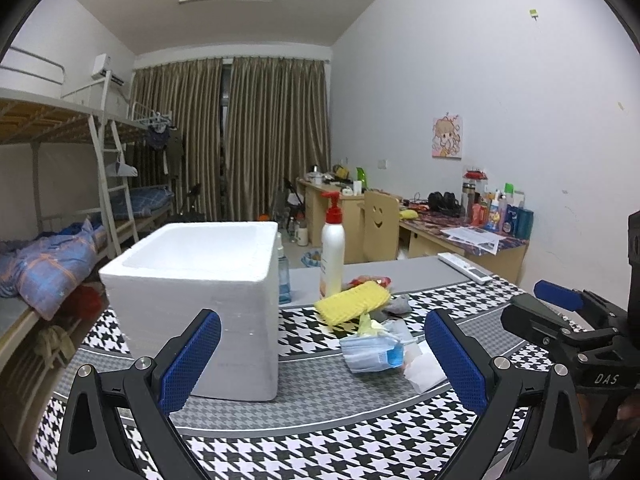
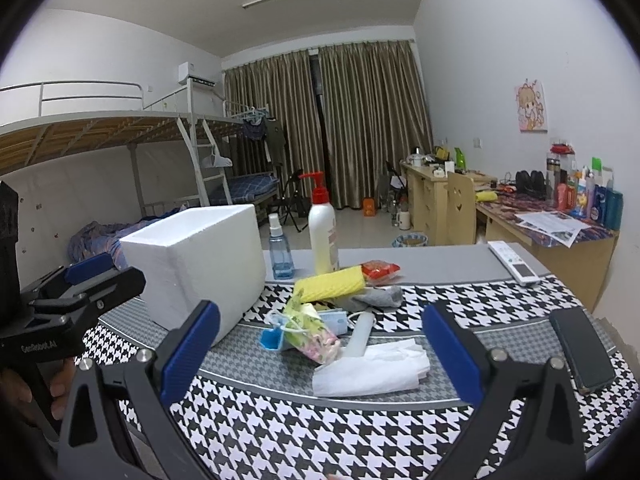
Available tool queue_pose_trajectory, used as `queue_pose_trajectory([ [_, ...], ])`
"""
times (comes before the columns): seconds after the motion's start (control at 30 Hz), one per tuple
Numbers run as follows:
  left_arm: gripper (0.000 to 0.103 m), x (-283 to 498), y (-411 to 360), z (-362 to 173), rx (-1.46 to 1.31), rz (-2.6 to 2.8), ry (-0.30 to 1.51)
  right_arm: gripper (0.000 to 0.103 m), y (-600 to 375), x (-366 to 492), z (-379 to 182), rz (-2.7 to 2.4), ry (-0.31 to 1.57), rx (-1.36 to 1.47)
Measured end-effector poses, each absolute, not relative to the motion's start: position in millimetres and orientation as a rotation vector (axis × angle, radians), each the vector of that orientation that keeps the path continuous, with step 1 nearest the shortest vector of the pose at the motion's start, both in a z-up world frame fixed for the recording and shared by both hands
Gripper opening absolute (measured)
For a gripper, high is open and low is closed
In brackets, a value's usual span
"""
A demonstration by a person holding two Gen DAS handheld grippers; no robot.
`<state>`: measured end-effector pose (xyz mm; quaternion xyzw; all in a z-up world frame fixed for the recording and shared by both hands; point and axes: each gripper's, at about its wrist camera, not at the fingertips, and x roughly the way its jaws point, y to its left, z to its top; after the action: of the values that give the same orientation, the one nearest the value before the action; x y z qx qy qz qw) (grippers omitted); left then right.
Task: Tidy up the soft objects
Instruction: 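Move both tools toward the face mask and tissue on the table, then close the left tool on the blue face mask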
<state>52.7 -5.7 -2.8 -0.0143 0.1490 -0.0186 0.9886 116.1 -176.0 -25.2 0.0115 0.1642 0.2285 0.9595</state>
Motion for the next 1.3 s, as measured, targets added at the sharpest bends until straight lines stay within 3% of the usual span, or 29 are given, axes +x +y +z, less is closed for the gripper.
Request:
queue_pose_trajectory([
  [1.3,0.102,128.6,-48.9,-58.7,0.062,-0.105,0.574,0.102,-192.8,166.1,-60.2,0.388,0.493,0.027],
])
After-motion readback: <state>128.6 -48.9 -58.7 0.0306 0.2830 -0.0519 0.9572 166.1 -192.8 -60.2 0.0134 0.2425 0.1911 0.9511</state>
